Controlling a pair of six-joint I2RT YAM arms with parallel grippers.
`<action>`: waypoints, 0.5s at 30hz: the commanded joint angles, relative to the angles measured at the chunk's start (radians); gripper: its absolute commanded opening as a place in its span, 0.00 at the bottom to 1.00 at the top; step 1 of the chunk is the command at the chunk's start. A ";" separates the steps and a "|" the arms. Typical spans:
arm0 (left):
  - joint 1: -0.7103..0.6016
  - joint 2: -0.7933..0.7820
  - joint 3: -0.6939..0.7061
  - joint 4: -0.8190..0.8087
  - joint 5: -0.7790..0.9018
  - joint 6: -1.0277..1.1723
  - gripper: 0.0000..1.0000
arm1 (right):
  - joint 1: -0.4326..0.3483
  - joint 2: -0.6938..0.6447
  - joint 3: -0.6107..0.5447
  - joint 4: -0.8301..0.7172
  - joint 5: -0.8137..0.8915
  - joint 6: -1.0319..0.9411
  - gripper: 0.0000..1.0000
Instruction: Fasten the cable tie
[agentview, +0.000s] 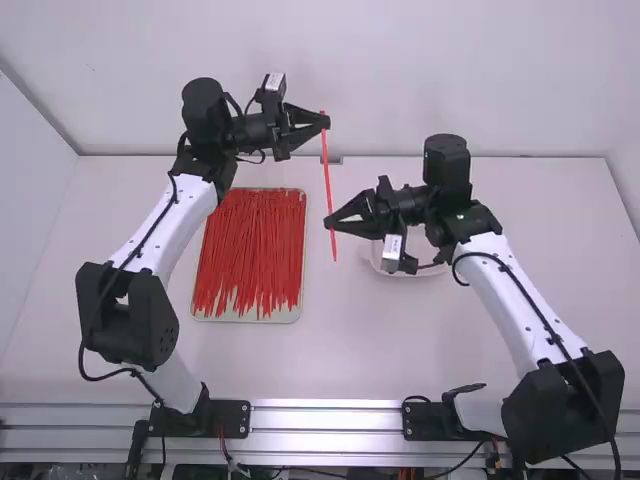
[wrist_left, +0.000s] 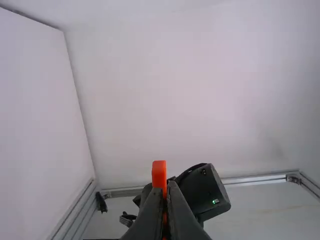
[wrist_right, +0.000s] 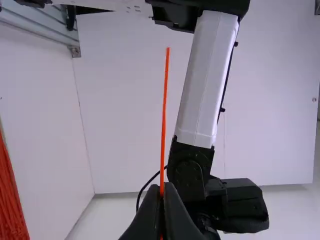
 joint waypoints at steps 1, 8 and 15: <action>0.004 -0.002 0.022 0.007 -0.003 0.020 0.03 | -0.005 0.006 -0.008 -0.003 -0.006 0.016 0.00; 0.016 -0.002 0.022 0.006 0.001 0.062 0.03 | -0.005 0.006 -0.008 -0.003 -0.007 0.352 0.00; 0.016 -0.002 0.022 -0.014 0.016 0.212 0.02 | -0.008 0.006 -0.008 -0.011 -0.007 0.616 0.00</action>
